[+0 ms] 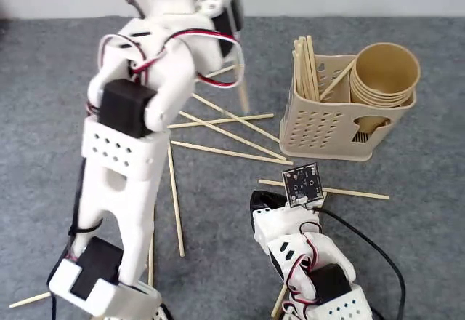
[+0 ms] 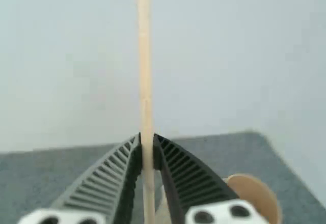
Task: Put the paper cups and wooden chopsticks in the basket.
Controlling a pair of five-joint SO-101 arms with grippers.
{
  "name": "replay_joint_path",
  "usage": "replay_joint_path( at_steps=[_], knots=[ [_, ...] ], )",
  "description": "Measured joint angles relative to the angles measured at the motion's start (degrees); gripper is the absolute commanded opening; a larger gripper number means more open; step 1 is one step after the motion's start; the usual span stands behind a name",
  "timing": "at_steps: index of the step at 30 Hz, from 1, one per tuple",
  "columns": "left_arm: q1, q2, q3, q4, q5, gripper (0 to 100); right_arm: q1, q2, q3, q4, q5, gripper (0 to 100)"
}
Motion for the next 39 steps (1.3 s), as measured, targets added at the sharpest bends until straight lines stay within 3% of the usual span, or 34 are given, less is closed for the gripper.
replay_joint_path(
  at_steps=[7,19,30,39],
  knots=[
    [3.3,1.2,1.0,-11.4,4.4,1,0.0,0.0,0.0,0.0,0.0,0.9],
    [6.5,3.1,20.6,-40.1,4.9,1,0.0,0.0,0.0,0.0,0.0,0.9],
    [10.5,3.1,36.4,-50.2,-2.5,2,0.0,0.0,0.0,0.0,0.0,0.9],
    [10.3,3.1,40.3,-50.8,-3.8,5,0.0,0.0,0.0,0.0,0.0,0.9]
  ],
)
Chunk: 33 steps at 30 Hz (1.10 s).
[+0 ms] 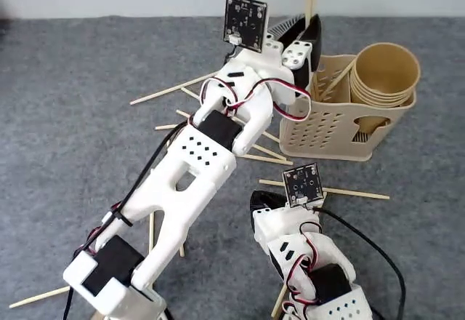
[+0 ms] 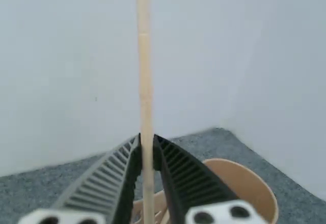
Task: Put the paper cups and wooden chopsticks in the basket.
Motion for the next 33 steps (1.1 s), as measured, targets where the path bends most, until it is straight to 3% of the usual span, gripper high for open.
replay_joint_path(
  at_steps=[4,17,23,33],
  knots=[
    [0.0,0.0,0.2,3.2,0.0,14,0.0,0.0,0.0,0.0,0.0,0.9],
    [-1.4,-5.7,0.2,12.7,-0.1,15,0.0,0.0,0.0,0.0,0.0,0.9],
    [-5.0,-16.7,0.2,25.5,-0.3,15,0.0,0.0,0.0,0.0,0.0,0.9],
    [-20.1,-27.1,0.2,47.1,-4.0,15,0.0,0.0,0.0,0.0,0.0,0.9]
  ],
)
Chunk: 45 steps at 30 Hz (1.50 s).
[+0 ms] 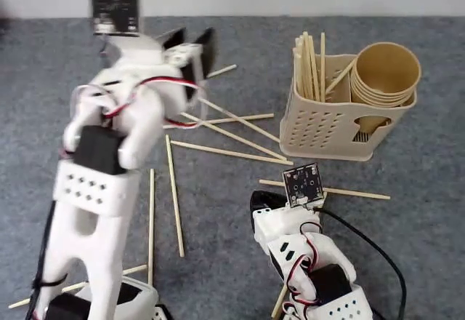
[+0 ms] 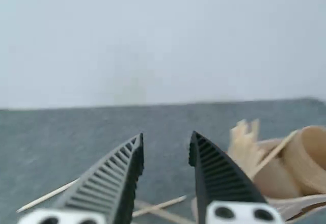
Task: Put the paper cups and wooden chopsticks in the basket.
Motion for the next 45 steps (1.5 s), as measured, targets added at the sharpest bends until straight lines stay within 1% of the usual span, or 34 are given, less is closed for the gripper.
replay_joint_path(
  at_steps=[6,10,14,17,21,23,29,36,41,43,45],
  knots=[
    [-9.6,-0.4,0.8,13.2,-6.6,15,0.0,0.0,0.0,0.0,0.0,0.9],
    [-13.4,0.8,4.1,20.8,-10.8,15,0.0,0.0,0.0,0.0,0.0,0.9],
    [-16.4,6.0,7.9,25.2,-12.1,15,0.0,0.0,0.0,0.0,0.0,0.9],
    [-18.9,11.6,9.0,26.0,-12.3,17,0.0,0.0,0.0,0.0,0.0,0.9],
    [-19.9,20.4,9.1,26.1,-12.2,27,0.0,0.0,0.0,0.0,0.0,0.9],
    [-20.0,24.7,9.1,26.8,-12.2,30,0.0,0.0,0.0,0.0,0.0,0.9],
    [-19.6,33.0,9.1,27.1,-12.5,30,0.0,0.0,0.0,0.0,0.0,0.9],
    [-16.4,42.3,9.1,25.8,-12.0,30,0.0,0.0,0.0,0.0,0.0,0.9],
    [-14.9,48.6,9.0,22.2,-9.8,29,0.0,0.0,0.0,0.0,0.0,0.9],
    [-14.9,48.8,8.9,22.2,-9.8,24,0.0,0.0,0.0,0.0,0.0,0.9],
    [-14.9,48.8,8.9,22.2,-9.6,15,0.0,0.0,0.0,0.0,0.0,0.9]
  ],
)
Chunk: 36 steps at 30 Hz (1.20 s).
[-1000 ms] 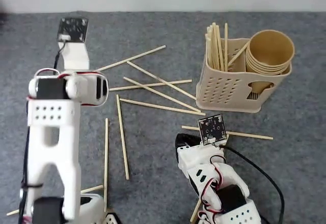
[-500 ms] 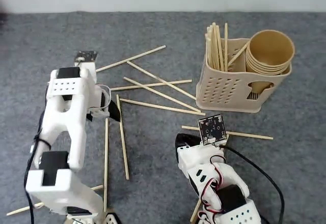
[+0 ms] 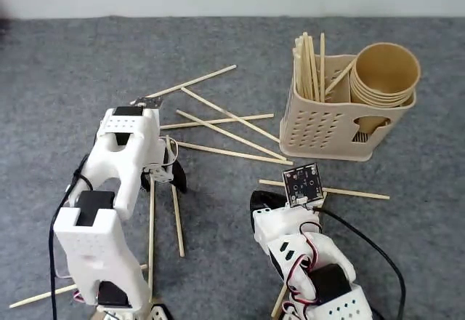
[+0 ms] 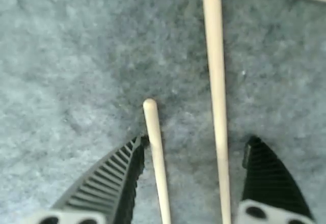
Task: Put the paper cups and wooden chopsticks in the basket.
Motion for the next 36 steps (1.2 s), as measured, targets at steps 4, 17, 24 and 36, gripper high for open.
replay_joint_path(
  at_steps=[4,17,24,36],
  knots=[
    [0.9,-0.6,-0.2,-0.1,0.0,2,0.0,0.0,0.0,0.0,0.0,0.9],
    [1.8,-1.1,-0.7,-0.1,3.1,1,0.0,0.0,0.0,0.0,0.0,0.9],
    [1.7,-11.5,-5.1,3.0,3.3,1,0.0,0.0,0.0,0.0,0.0,0.9],
    [2.6,-30.2,-16.0,4.7,6.4,1,0.0,0.0,0.0,0.0,0.0,0.9]
  ],
)
